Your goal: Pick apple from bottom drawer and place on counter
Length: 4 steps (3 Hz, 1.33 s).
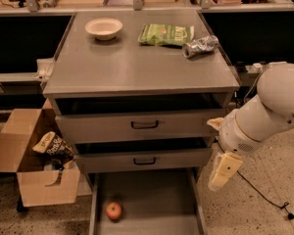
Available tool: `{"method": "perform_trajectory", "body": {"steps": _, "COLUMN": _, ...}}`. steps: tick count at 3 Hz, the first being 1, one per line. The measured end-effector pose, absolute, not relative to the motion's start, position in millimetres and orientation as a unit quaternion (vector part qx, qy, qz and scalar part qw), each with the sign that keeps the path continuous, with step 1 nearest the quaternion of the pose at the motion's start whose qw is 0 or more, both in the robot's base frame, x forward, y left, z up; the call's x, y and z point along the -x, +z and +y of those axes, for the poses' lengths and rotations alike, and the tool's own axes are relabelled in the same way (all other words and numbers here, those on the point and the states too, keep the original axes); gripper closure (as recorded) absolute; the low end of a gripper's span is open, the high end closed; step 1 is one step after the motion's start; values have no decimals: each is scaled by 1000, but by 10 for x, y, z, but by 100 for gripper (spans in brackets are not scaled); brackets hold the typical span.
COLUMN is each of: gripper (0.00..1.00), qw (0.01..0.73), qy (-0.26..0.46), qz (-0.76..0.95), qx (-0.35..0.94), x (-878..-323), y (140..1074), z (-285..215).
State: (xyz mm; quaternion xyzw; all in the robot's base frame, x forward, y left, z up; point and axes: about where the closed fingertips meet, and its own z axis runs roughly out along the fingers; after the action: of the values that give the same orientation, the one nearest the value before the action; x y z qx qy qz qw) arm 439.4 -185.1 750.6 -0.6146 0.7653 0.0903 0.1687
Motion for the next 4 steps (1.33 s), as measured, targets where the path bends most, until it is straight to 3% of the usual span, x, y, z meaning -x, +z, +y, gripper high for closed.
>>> {"method": "perform_trajectory", "body": {"steps": 4, "gripper": 0, "qw": 195, "qy": 130, "qz": 736, "qx": 636, "x": -4313, "y": 5288, "z": -1219}}
